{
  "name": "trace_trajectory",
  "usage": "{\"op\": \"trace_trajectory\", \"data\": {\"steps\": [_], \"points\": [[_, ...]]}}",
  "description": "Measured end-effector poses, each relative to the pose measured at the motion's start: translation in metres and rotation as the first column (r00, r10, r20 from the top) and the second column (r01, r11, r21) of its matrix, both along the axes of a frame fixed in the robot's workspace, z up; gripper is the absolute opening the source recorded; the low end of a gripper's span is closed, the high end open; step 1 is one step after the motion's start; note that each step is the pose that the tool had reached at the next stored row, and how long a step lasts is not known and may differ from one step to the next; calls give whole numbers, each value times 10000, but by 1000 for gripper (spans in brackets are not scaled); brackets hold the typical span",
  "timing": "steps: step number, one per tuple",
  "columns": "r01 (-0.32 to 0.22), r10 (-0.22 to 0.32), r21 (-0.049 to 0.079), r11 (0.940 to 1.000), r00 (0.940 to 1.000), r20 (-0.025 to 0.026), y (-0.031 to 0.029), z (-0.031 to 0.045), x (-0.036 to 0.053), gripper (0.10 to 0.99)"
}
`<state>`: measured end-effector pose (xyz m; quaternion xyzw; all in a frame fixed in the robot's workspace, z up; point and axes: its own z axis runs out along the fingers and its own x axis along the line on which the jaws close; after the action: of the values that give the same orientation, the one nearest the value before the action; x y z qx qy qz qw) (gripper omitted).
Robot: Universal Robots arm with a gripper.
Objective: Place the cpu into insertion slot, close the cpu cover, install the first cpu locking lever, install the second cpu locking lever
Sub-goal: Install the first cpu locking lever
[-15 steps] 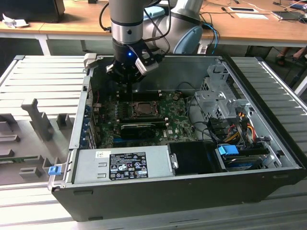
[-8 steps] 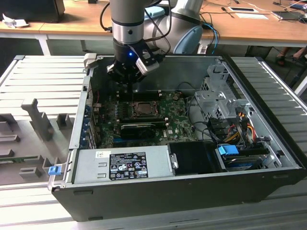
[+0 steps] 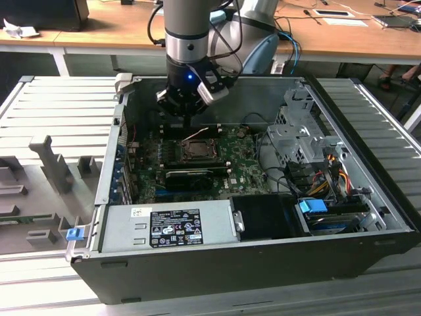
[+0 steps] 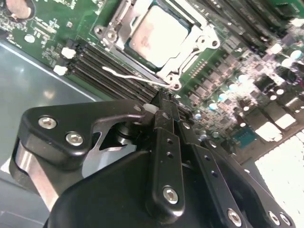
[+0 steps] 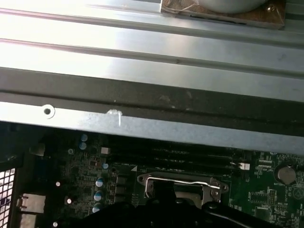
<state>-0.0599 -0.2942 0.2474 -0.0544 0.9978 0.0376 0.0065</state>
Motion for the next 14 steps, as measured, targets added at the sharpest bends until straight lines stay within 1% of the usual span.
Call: {"op": "trace_trajectory", "data": {"steps": [4, 5, 11, 12, 14], "points": [[55, -55, 358, 9993, 10000, -1, -1, -25, 9, 106], [55, -55, 385, 9992, 10000, 2, 0, -42, 14, 106], [55, -55, 396, 9992, 10000, -1, 0, -165, 132, 106], [55, -55, 422, 9991, 10000, 0, 0, -174, 143, 106], [55, -55, 436, 9990, 10000, -1, 3, -183, 154, 106]]}}
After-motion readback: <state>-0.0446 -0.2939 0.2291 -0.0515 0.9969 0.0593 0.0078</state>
